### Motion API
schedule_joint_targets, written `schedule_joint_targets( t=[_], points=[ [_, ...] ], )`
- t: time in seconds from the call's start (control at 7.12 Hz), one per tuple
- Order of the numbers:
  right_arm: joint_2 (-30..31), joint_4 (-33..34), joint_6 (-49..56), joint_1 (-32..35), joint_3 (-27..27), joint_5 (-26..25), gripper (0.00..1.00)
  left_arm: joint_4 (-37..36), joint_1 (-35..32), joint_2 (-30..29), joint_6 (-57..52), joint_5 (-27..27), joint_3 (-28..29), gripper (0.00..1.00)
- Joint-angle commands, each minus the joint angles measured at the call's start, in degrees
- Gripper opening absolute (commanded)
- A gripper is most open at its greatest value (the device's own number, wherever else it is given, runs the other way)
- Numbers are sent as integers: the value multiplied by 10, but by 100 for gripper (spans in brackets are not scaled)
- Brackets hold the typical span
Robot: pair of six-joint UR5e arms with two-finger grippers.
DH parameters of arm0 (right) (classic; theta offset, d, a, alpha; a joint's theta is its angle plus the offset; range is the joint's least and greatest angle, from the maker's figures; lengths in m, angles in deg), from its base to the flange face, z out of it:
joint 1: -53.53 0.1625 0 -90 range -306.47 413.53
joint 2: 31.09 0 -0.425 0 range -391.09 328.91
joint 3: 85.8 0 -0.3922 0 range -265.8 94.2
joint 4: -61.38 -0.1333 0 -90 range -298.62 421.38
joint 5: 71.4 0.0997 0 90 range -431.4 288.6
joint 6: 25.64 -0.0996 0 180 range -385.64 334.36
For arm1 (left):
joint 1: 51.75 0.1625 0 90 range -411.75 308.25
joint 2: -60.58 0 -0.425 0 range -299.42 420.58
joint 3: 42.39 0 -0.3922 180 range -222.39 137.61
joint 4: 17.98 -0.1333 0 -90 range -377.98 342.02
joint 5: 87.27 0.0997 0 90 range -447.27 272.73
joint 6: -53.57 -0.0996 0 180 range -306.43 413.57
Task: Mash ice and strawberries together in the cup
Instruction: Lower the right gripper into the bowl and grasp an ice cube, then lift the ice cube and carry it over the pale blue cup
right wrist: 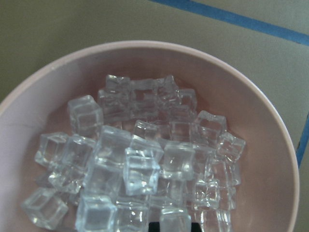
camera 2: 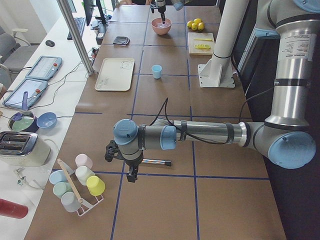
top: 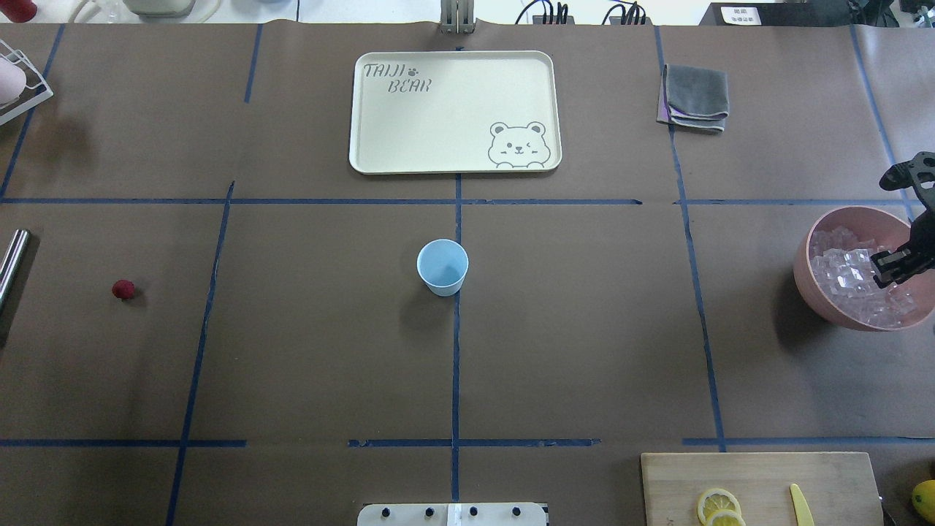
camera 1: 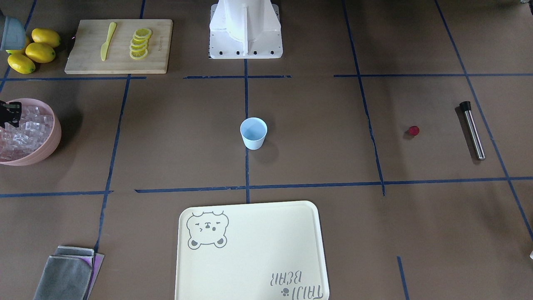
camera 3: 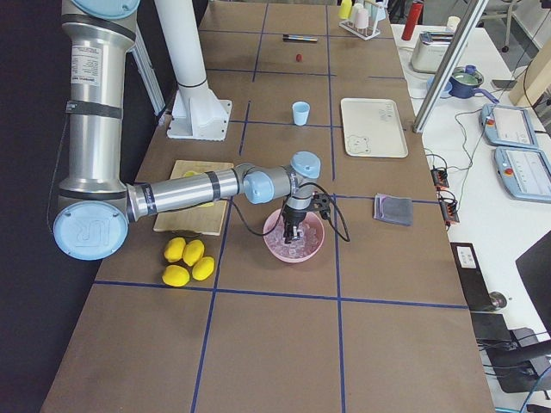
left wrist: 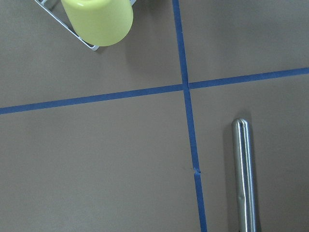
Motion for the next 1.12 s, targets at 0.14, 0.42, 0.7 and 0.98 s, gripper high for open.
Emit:
schedule_joint_targets(
  t=[0.14, 0.42, 0.7, 0.98],
  points=[
    [59, 9, 3, 77, -98, -1, 0, 0, 0, 0, 1, 0, -6, 100],
    [17, 28, -13, 92, -125, 16, 0, 0, 0, 0, 0, -1, -7, 100],
    [-145, 72, -186, 2, -115, 52, 1, 1, 0, 1, 0, -1, -8, 100],
    [-288, 117, -353, -126, -88, -19, 1, 1, 0, 2, 0, -1, -8, 100]
  ],
)
